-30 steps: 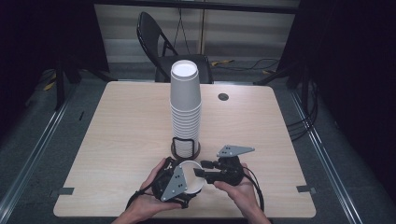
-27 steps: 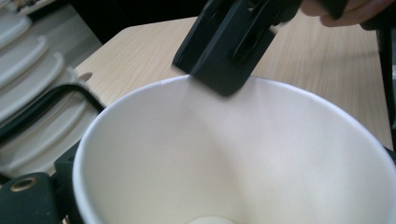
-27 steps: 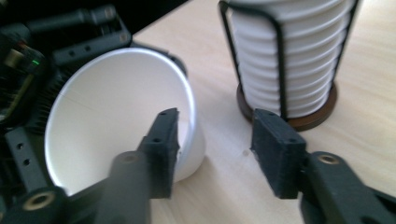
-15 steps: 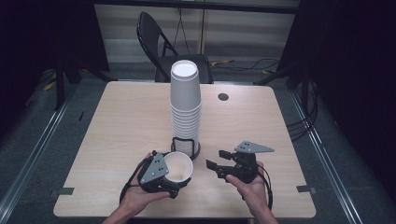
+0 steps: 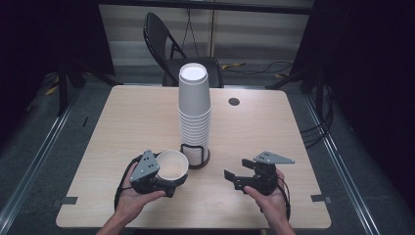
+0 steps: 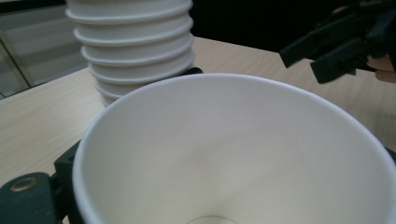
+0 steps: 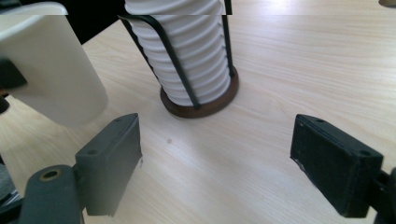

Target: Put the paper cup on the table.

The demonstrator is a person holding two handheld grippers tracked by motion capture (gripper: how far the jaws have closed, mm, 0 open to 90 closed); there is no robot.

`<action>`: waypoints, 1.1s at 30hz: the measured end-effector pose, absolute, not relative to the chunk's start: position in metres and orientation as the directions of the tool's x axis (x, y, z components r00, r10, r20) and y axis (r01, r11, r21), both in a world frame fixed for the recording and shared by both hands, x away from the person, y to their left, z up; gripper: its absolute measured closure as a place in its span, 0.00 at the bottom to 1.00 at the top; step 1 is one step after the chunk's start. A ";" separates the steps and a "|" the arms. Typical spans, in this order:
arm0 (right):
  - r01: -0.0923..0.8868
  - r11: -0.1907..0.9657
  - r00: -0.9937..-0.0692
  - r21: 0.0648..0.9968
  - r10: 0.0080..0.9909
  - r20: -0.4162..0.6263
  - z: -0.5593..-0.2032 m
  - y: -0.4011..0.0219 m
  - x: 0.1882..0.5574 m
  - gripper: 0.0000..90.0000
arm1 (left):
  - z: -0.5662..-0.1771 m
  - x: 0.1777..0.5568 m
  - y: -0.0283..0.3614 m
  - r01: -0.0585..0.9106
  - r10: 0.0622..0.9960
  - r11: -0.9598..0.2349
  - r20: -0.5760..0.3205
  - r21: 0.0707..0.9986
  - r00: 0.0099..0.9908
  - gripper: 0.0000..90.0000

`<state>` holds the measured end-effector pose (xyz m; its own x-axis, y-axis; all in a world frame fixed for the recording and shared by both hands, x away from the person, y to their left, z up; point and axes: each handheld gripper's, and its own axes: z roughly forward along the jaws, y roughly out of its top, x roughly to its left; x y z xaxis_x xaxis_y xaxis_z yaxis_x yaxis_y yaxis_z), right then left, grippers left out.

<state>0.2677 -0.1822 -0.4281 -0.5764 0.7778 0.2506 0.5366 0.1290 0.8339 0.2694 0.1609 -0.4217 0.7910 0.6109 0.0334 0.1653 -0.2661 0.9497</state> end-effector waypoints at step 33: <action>0.530 0.138 -0.558 0.836 0.799 0.222 -0.444 -0.202 0.266 0.16 | -0.424 0.346 0.214 0.284 0.812 -0.137 -0.057 0.949 0.580 0.08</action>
<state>0.2659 -0.2019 -0.4439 -0.5582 0.7994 0.2222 0.5304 0.1378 0.8365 0.3462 0.2139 -0.4238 0.5804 0.8123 -0.0567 0.2839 -0.1366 0.9491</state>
